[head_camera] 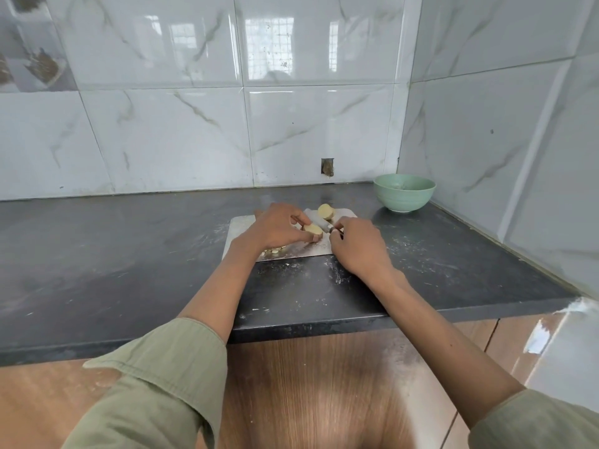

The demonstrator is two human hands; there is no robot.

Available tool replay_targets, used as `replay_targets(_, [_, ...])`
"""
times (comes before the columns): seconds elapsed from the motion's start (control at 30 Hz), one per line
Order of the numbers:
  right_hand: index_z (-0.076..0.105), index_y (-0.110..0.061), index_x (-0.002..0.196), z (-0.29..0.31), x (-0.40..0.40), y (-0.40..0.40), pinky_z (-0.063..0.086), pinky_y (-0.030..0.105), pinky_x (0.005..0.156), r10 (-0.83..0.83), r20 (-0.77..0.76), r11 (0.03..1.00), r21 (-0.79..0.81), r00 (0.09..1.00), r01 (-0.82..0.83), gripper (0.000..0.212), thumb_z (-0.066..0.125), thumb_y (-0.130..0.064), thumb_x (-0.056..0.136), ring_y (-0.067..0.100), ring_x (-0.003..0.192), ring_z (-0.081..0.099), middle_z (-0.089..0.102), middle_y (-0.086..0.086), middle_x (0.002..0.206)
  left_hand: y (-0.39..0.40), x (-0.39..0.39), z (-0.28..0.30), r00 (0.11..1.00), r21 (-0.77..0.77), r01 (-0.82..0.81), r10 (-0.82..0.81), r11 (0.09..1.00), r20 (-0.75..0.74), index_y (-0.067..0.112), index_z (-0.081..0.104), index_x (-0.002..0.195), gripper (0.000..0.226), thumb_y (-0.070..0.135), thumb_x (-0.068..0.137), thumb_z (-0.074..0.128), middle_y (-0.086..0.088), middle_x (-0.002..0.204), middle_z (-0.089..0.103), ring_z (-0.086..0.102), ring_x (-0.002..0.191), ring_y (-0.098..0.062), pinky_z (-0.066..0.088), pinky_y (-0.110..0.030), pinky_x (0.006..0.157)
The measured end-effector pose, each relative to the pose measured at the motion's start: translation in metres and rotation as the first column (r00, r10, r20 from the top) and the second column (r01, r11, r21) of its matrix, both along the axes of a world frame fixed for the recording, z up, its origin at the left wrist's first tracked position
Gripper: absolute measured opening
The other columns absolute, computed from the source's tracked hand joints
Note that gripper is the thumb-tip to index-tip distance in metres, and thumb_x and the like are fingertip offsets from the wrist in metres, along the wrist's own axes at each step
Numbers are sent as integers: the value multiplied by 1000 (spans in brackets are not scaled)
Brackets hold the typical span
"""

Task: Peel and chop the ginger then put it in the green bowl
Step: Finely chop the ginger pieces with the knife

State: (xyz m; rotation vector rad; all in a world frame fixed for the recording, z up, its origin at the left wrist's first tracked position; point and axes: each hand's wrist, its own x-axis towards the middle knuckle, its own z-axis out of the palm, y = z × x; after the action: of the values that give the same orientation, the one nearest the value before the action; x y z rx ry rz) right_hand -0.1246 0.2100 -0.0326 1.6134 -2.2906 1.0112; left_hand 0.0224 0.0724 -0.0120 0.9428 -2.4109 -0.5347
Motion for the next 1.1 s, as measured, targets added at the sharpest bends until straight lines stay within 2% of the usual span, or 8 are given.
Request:
replay_targets(0.1, [70,-18,98,1,6,8,45,35,69,-27,-71,1000,1,997,27,22,53,-30,94,30,85,58,68,5,94,-1,-1,0,1000,-1,0,0,1000,-7,31,80,99,36,56,73,87,16,105,71,60,104,-2,31,-13,74])
replay_targets(0.23, [70,-20,109,1,11,11,39,33,70,-34,-145,999,16,989,37,25,57,-35,94,32,98,64,69,6,107,-1,-3,0,999,-55,-32,33,998,14,32,81,102,41,64,76,81,12,112,72,60,106,-4,35,-27,80])
replay_targets(0.43, [68,-24,117,3,10,12,37,33,71,-52,-157,998,26,986,57,27,58,-38,95,32,103,63,68,6,112,0,-5,0,998,-72,-56,58,996,21,29,80,102,44,61,72,86,8,105,74,64,101,-7,32,-15,70])
replay_targets(0.53, [68,-25,113,4,10,13,37,33,68,-62,-145,998,-18,988,60,24,57,-36,95,32,98,64,70,6,106,0,-5,-1,999,-60,-51,51,997,7,31,81,98,40,60,71,86,8,103,76,67,99,-8,39,-18,69])
replay_targets(0.73, [70,-27,110,5,12,14,38,33,67,-45,-135,998,-45,990,39,24,57,-37,92,32,95,64,70,5,102,0,-6,-2,999,-51,-54,54,997,0,33,79,96,33,57,75,85,10,107,75,66,102,-8,40,-24,73])
replay_targets(0.9, [70,-27,110,4,12,13,37,33,67,-43,-160,999,-18,986,41,25,57,-37,92,32,95,65,71,6,102,2,-6,-2,998,-70,-60,61,996,6,35,79,95,26,53,78,85,12,105,76,61,100,-5,27,-12,68])
replay_targets(1.1, [70,-28,112,5,13,14,36,33,67,-49,-193,999,-17,980,47,25,56,-36,93,34,94,65,70,7,103,1,-6,-1,998,-70,-59,60,996,6,36,79,93,25,54,76,85,12,101,77,65,100,-6,32,-12,70])
